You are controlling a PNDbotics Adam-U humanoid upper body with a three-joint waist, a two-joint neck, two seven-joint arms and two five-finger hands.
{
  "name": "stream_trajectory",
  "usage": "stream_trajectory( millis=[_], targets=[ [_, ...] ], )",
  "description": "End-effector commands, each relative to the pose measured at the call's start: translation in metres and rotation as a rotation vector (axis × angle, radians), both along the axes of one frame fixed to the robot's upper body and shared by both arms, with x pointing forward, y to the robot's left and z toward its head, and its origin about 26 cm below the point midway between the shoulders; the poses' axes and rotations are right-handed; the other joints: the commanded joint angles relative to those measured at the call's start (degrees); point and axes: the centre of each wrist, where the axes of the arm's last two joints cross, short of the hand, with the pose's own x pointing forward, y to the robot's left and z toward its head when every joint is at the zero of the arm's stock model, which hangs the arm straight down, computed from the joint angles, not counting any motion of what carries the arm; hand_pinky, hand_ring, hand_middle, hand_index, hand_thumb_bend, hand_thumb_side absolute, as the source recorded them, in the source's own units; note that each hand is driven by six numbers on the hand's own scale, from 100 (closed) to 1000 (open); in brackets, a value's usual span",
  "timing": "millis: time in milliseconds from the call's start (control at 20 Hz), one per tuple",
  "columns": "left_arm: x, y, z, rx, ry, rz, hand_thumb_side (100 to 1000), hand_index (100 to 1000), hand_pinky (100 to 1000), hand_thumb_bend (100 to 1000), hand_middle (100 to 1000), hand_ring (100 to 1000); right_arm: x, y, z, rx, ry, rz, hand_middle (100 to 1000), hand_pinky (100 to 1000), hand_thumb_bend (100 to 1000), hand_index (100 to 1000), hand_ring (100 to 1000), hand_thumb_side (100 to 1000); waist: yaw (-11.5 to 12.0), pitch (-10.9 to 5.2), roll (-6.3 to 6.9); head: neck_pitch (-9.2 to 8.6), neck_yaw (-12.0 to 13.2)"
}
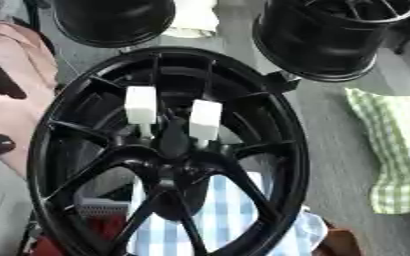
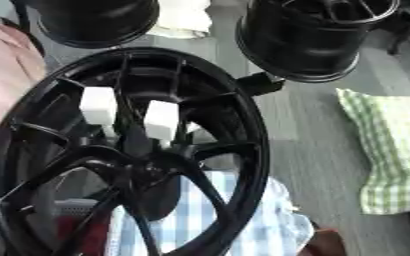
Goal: Pull the pin out of the wheel hub.
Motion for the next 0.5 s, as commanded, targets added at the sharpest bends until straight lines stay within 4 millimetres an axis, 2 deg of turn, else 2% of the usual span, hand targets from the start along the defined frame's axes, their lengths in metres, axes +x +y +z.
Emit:
stream_trajectory(
  millis=[50, 500],
  targets=[
    [0.006, -0.009, 0.007, 0.029, 0.022, -0.004, 691, 852, 852, 458, 757, 815, -0.003, -0.003, 0.01, -0.035, -0.026, -0.017, 610, 803, 100, 699, 713, 523, 0.1, -1.56, 0.45, -0.37, 0.2],
    [0.035, -0.043, 0.024, 0.011, 0.037, -0.052, 607, 873, 857, 522, 759, 817, -0.001, -0.004, 0.007, -0.037, -0.019, -0.022, 610, 802, 100, 700, 714, 516, 0.2, -2.64, 0.51, -0.34, -0.5]
  ],
)
